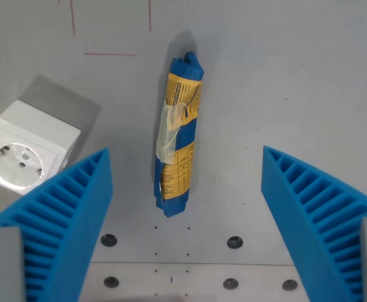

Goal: Pick up the blue bag

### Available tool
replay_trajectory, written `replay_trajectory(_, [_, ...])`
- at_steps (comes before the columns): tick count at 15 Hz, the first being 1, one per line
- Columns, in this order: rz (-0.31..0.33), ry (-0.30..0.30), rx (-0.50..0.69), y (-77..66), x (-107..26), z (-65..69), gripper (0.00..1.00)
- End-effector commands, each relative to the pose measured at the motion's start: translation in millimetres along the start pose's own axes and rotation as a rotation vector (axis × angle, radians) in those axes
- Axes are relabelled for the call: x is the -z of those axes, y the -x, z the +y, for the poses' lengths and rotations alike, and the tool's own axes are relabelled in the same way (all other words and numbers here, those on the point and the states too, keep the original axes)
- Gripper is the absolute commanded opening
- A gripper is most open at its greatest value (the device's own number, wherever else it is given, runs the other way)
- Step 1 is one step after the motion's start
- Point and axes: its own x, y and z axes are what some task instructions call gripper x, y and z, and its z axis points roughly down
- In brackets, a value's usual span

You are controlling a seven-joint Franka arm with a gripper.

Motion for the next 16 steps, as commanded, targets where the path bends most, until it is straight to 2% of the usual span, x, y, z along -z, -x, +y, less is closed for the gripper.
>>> replay_trajectory(1, [0.004, 0.000, 0.000, -0.2, 1.5, 0.1, 1.00])
replay_trajectory(5, [0.006, -0.001, 0.001, 0.2, -0.1, 0.1, 1.00])
replay_trajectory(8, [0.016, -0.002, 0.002, 1.9, -5.9, 0.2, 1.00])
replay_trajectory(16, [0.108, -0.009, 0.011, 14.5, -43.8, 1.4, 1.00])
